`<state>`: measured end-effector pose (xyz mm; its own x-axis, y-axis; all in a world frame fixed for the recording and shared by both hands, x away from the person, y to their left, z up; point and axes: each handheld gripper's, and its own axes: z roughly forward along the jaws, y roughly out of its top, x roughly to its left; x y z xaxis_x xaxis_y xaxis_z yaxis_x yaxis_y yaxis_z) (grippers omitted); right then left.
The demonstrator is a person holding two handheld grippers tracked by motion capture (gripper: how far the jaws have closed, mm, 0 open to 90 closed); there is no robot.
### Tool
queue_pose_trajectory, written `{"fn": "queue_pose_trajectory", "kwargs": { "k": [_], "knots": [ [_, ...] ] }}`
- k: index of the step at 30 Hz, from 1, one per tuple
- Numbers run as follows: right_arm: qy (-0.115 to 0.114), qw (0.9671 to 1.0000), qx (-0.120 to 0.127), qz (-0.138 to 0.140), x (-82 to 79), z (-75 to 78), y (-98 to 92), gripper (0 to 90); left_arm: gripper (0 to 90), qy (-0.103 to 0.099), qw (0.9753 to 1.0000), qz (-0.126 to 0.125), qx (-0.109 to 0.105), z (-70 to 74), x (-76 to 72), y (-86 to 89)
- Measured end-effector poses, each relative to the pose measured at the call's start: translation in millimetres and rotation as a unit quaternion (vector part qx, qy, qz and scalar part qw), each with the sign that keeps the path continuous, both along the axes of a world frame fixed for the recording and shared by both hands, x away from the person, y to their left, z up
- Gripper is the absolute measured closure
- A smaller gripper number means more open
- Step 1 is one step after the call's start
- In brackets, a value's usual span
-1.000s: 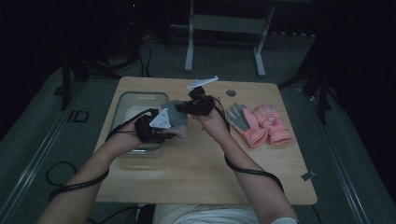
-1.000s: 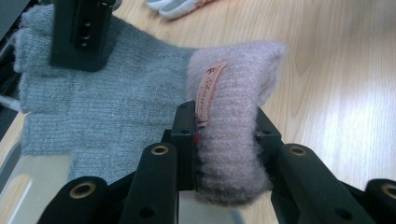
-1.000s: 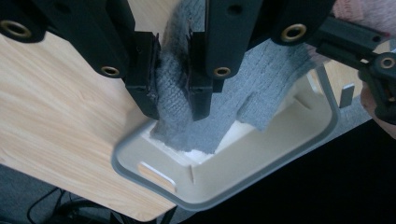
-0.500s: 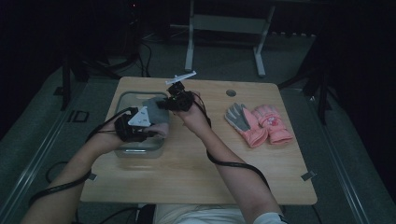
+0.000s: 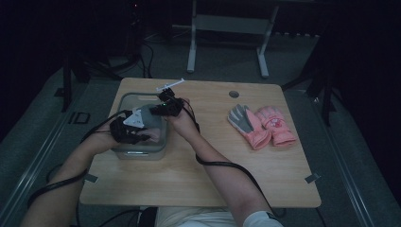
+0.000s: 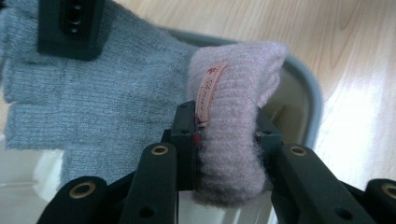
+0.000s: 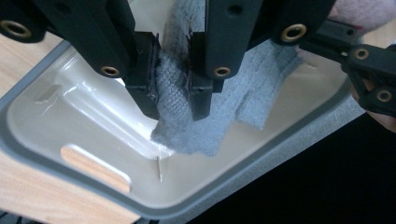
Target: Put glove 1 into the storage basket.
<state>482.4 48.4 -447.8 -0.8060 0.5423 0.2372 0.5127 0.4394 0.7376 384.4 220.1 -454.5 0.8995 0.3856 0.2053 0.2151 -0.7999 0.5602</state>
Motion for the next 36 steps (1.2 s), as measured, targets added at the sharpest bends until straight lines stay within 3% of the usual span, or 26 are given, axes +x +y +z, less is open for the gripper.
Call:
{"fn": "queue_pose_trajectory", "kwargs": {
  "k": [9, 15, 22, 24, 28, 34, 36],
  "knots": [
    [0.011, 0.9996, -0.018, -0.019, 13.1, -21.0, 6.7, 77.2, 69.3, 0.029, 0.9993, -0.004, 0.023, -14.0, 22.6, 0.0],
    [0.01, 0.9992, -0.024, -0.03, 17.7, -25.8, 5.7, 76.4, 69.0, 0.035, 0.9986, -0.013, 0.038, -20.5, 34.3, -6.6],
    [0.01, 0.9991, -0.027, -0.031, 18.6, -32.2, 7.3, 74.9, 68.1, 0.051, 0.9978, -0.02, 0.036, -27.1, 40.6, -2.7],
    [0.011, 0.9991, -0.028, -0.03, 18.9, -32.8, 7.3, 71.2, 68.1, 0.056, 0.9975, -0.021, 0.038, -29.3, 41.9, -0.5],
    [0.019, 0.9993, -0.005, -0.031, 20.1, -30.7, 0.9, 62.0, 67.0, 0.102, 0.9935, -0.001, 0.05, -34.6, 45.5, -2.2],
    [0.007, 0.9996, 0.011, -0.025, 15.6, -18.7, -8.4, 50.8, 62.3, 0.107, 0.9924, 0.002, 0.061, -36.1, 45.2, -5.4],
    [0.005, 0.9996, 0.015, -0.021, 13.1, -16.5, -10.9, 50.2, 57.0, 0.111, 0.9921, 0.008, 0.057, -35.9, 44.8, -5.7]
  ]
}}
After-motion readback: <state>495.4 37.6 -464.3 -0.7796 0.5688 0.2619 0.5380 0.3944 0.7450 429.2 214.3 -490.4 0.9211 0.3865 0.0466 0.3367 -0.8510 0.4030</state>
